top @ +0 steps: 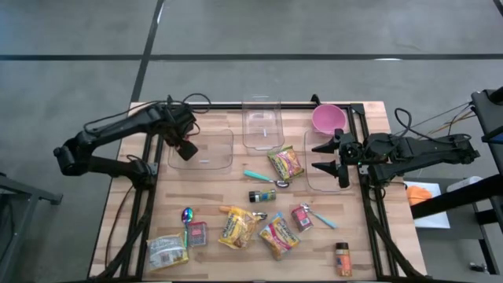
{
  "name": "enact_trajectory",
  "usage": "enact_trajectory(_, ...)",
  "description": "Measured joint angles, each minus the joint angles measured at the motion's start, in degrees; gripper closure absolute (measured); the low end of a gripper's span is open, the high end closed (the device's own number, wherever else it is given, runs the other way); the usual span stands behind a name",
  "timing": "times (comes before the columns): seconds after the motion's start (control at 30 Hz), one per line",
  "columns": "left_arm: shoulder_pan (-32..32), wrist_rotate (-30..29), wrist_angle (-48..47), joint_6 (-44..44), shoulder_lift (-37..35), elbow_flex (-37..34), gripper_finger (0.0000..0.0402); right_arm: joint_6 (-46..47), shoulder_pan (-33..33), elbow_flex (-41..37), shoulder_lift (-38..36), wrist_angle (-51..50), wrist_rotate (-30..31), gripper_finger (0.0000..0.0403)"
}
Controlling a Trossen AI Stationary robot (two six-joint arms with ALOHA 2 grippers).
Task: Pick & Place Food Item
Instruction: Put the orange seasoning bag into the left transparent bin, then put the green noodle pack into the middle transparent bin
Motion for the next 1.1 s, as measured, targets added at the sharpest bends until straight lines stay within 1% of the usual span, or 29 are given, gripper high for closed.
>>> enact_trajectory(0.17,-0.04,-0.02,-1.25,0.69,0.0,2.8,0.0144,0.1,-0.01,0.0,0.0,0.0,0.02,0.0131)
enact_trajectory(0.27,-0.11,-0.02,-3.55,1.99,-0.01,4.17,0.0144,0.17,0.01,0.0,0.0,0.01,0.01,0.0131)
enact_trajectory(0.53,-0.11,0.0,-9.75,2.33,-0.02,5.36,0.0144,0.14,-0.01,0.0,0.0,0.01,-0.01,0.0131)
enact_trajectory(0.83,-0.15,0.9,-9.92,0.17,-0.02,5.78,0.0144,-0.2,0.01,0.0,0.0,0.01,-0.01,0.0131)
enact_trajectory(1.1,-0.15,2.08,-9.93,-0.24,-0.42,8.9,0.0144,-0.26,-0.01,0.0,0.0,0.01,-0.01,0.0131)
